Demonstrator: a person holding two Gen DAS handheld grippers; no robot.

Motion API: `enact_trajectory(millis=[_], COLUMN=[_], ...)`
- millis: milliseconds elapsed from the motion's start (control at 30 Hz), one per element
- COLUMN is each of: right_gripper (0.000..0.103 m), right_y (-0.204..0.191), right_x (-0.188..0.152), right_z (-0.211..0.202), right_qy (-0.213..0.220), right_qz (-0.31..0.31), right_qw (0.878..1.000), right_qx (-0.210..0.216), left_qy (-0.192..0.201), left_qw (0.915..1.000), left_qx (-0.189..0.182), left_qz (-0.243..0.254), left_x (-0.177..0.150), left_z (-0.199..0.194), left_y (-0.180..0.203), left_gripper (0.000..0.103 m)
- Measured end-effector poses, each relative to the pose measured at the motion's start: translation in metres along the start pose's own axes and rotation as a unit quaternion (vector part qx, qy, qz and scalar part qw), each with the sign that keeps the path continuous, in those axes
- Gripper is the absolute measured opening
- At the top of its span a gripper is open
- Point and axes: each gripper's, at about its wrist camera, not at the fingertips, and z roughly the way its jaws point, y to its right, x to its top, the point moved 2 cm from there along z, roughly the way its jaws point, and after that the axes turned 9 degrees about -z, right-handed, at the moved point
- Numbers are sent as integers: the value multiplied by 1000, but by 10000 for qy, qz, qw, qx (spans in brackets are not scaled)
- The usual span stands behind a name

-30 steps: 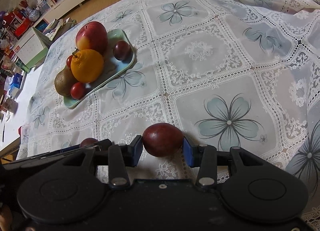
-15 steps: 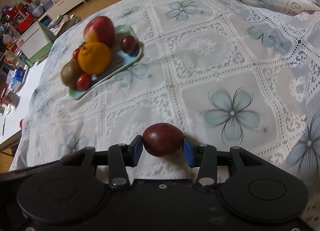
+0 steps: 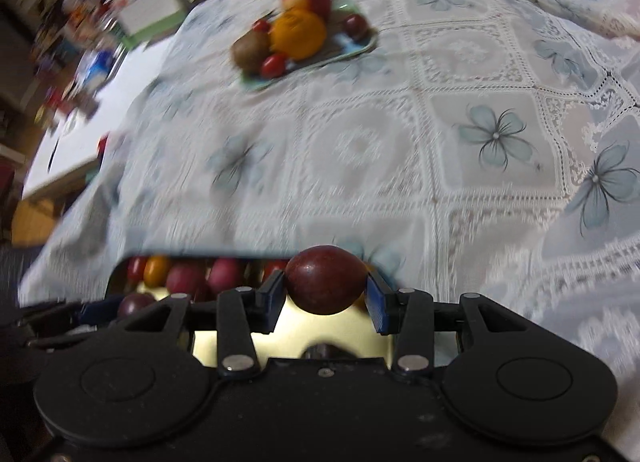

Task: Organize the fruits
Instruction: 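Carry both dark red plums over the gold tray and open both grippers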

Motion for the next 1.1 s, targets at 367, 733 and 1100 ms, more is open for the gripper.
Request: enact_trajectory(millis=[367,733,1100], right_gripper=[44,44,45], right_y=[-33,-43,-52], right_x=[-53,-77,-80], right_z=[-28,-5,-8], right_qy=[-293,-853,-672], right_qz=[-667,-748,-974], right_qw=[9972,9934,9930], right_qx=[170,143,24], left_qy=[-331,-418,-281], left_qw=[9986,9981,9983], left_qx=[31,236,353], left_qz=[-405,-396,-380], left_x=[-45,-59,-58], left_z=[7,10,5], left_y=[-18,-26,-24], left_gripper=[49,48,49])
